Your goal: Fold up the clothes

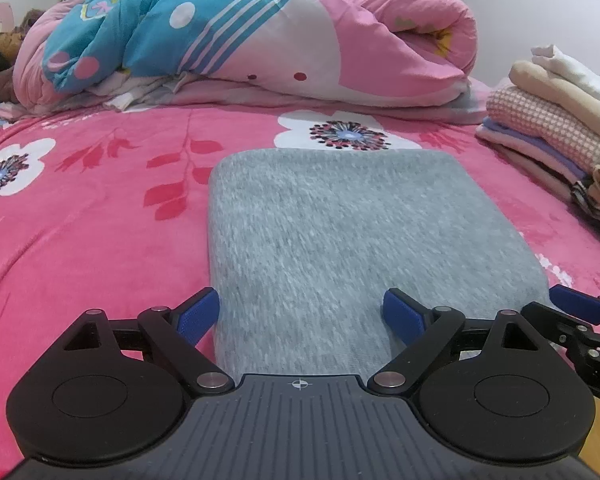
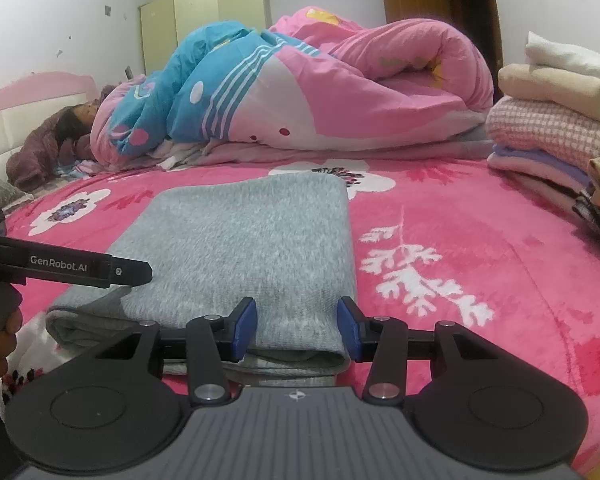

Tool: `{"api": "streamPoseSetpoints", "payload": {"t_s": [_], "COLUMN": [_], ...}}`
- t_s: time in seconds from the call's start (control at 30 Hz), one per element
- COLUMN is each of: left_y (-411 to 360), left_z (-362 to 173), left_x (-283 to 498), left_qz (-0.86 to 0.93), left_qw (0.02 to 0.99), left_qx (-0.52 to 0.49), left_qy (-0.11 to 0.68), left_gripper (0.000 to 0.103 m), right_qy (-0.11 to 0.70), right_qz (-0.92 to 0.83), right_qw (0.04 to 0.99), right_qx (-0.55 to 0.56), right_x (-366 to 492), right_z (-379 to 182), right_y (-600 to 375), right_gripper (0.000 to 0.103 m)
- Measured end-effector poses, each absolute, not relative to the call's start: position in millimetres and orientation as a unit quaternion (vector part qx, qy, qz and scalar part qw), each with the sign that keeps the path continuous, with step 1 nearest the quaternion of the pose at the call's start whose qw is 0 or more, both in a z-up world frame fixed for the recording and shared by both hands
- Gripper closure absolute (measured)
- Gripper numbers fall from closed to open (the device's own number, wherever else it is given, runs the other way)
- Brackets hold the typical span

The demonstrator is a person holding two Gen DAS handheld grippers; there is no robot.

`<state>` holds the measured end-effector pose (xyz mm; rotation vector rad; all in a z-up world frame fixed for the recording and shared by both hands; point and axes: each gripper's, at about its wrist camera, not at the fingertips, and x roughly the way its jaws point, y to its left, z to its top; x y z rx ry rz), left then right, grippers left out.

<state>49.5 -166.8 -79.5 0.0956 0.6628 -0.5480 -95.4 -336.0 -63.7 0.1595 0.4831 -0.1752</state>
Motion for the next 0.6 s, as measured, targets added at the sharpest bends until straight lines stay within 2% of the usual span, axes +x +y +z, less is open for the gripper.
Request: {"api": "streamPoseSetpoints", "payload": {"t_s": [0.6], "left_y": [-161.5], "left_z": [-83.9], "left_x": [49.5], "left_qz": [-0.274], "left_qw": [0.907], "left_qx": [0.034], "left_qy": [0.317], "left_gripper": [0.010], "right_qy": [0.246], "right_qz": [-0.069], "right_qw": [0.964], "right_qx": [0.066], "right_x": [-97.5], "right_z": [-64.0], "right_y": [-338.1], "right_gripper": [0.054]}}
